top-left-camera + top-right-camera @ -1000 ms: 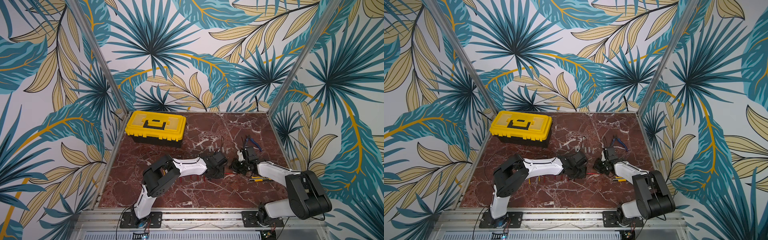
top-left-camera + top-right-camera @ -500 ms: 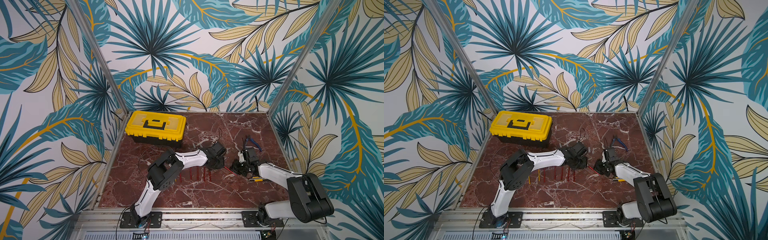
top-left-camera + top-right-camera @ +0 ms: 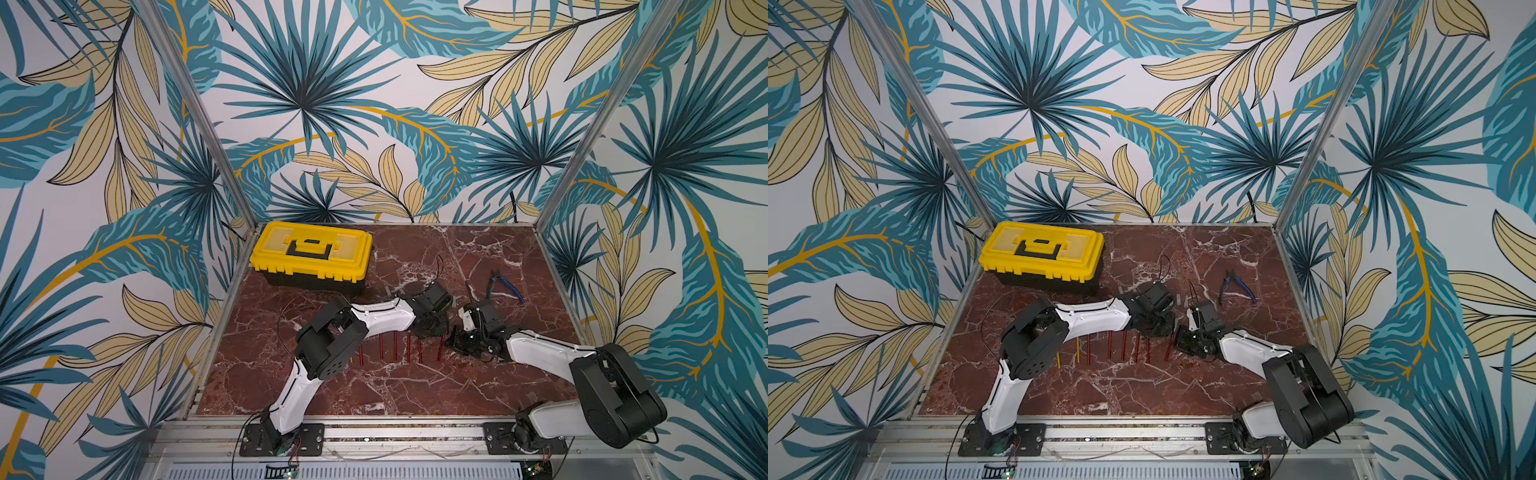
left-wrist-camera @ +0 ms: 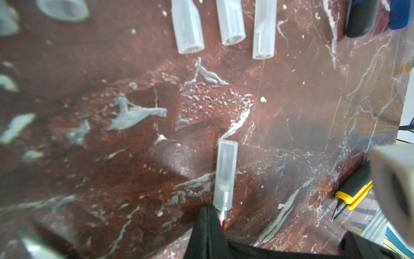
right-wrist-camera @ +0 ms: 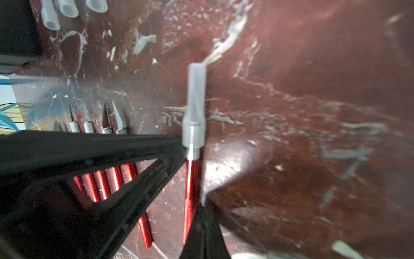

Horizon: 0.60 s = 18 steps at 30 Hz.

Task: Remove protective caps from carving knives
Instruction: Adjust the carving knife at the center of the board.

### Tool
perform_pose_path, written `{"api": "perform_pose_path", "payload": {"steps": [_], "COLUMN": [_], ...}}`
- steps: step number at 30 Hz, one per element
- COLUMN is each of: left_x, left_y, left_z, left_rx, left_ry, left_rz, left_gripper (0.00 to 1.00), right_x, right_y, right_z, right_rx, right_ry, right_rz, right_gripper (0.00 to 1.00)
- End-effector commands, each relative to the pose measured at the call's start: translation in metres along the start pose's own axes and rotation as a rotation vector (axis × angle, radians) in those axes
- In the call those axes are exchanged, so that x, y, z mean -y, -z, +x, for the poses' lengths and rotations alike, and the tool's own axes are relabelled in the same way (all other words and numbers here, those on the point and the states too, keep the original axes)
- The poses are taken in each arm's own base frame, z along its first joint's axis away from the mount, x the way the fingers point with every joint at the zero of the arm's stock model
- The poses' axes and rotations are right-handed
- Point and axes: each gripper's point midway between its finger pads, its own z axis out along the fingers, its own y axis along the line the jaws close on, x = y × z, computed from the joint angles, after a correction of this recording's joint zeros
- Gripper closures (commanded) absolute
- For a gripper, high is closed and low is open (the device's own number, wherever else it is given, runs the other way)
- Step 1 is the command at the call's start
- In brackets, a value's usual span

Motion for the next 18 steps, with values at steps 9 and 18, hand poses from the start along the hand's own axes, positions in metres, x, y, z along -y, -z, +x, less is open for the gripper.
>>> {"api": "perform_pose_path", "payload": {"steps": [9,18], "left_x": [-0.003,0.006], "left_y": [0.001,0.025], "left_z": [-0.001,-0.007], "left_rx": [0.001,0.042], "left_ry": [-0.008,-0.021], "left_rz": [-0.011,0.012], "left_gripper": [1.00,1.00], "right_x": [0.019,0.013], "right_y": [-0.011,0.001], "right_z": [0.017,0.011], "right_rx": [-0.037,0.008], "right_ry": [-0.028,0.002], "right_rz": [0.077,0.060], "right_gripper": [1.00,0.99]}}
